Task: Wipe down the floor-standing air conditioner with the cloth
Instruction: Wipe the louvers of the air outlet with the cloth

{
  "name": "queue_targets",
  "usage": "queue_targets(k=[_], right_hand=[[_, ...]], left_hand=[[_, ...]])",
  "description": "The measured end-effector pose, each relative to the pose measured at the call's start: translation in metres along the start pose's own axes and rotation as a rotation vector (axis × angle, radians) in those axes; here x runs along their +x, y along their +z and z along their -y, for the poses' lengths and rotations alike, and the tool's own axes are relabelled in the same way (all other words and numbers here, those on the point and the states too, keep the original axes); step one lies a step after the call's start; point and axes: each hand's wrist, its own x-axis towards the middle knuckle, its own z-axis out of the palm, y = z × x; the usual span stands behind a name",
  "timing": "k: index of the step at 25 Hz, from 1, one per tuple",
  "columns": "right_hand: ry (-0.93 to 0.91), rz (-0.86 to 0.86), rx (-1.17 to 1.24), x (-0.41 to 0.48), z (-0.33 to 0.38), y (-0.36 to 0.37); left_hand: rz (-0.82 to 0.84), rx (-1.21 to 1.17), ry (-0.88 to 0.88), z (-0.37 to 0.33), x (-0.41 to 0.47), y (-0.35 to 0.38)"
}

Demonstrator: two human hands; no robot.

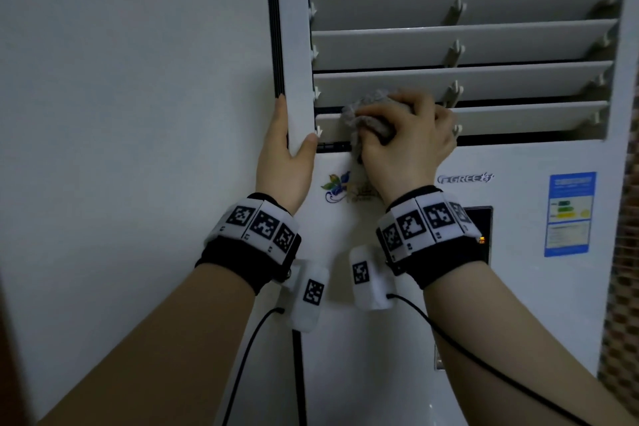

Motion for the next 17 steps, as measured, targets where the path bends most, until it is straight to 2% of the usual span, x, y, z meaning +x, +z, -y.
queue_targets(k=[5, 10, 14, 17], right_hand=[[-0.134, 0.123, -0.071, -0.003, 0.008, 0.005], [-0.034, 0.022, -0.077, 0.000, 0.000, 0.001], [-0.143, 0.078, -0.079, -0.005, 0.006, 0.006], [-0.021, -0.021, -0.031, 0.002, -0.009, -0.003]], left_hand=[[-0.041, 0.047, 0.012, -0.001, 0.004, 0.006], [-0.069, 0.033, -0.006, -0.004, 0.006, 0.009], [-0.108, 0.033, -0.006, -0.005, 0.007, 0.015], [-0.122, 0.065, -0.017, -0.002, 0.008, 0.015]])
